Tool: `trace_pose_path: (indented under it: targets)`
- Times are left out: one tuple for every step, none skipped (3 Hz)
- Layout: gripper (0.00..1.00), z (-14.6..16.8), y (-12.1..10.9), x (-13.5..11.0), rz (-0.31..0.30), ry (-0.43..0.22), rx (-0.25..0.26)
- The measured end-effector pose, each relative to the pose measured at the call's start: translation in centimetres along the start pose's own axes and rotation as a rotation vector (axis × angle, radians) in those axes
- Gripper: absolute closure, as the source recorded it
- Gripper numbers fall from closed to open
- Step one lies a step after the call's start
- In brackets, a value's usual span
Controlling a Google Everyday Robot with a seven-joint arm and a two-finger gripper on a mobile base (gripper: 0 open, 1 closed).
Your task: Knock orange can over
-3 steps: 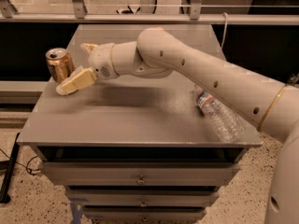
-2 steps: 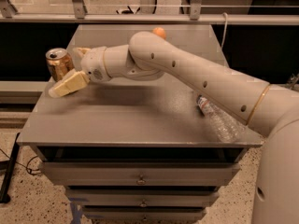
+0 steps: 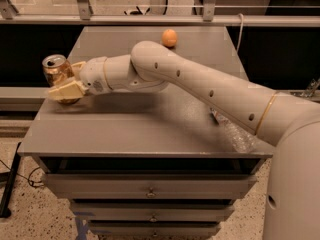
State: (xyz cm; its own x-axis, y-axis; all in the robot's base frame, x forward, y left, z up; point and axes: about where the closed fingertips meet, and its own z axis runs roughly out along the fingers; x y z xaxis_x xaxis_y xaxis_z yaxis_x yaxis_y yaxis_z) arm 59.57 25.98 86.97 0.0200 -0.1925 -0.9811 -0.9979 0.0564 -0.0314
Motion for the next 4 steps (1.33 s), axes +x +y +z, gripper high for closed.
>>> trace_pose_path:
  targets:
    - [0.64,-0.2,0.0,0.4,0.004,0.007,-0.002]
    - [0.87,-1.4,-1.0,0.3,-0.008,0.033,0.003]
    - [1.00,-3.6,-2.7,-0.4,-0.026,0.095,0.000]
    - [1.00,-6.3,-5.1,-0.9,-0.034,0.184,-0.015]
